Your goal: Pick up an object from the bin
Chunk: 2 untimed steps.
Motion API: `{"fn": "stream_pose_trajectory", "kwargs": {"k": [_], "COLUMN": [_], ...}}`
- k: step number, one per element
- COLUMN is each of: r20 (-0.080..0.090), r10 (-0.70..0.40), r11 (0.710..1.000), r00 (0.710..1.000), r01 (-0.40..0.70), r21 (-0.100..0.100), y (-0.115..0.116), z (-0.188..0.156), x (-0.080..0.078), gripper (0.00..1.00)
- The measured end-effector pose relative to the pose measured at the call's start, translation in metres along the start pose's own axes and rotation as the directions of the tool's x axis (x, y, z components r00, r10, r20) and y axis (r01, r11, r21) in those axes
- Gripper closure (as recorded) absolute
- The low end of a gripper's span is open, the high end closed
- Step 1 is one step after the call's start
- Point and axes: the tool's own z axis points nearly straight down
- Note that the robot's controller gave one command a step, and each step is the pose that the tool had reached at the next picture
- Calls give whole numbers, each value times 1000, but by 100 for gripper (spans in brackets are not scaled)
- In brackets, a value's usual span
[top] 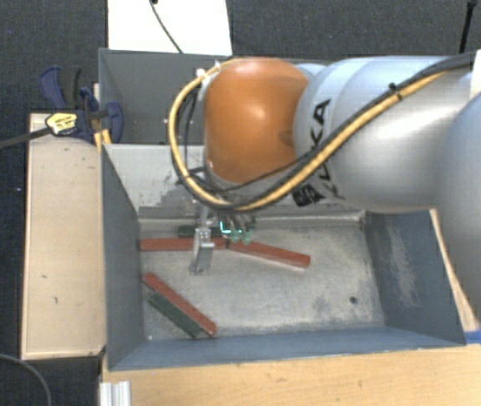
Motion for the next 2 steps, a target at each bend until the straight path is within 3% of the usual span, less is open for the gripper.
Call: {"fn": "stream_pose_trajectory", "kwargs": {"k": [1, 2], "r20": [2, 6], "r10": [256, 259], "r11": [967, 966], "r00": [967, 966], "r01": [-256, -259], "r21": [1, -3], "y": [-45, -43], "z": [133, 129], "x": [-32, -33], "gripper": [0, 100]}}
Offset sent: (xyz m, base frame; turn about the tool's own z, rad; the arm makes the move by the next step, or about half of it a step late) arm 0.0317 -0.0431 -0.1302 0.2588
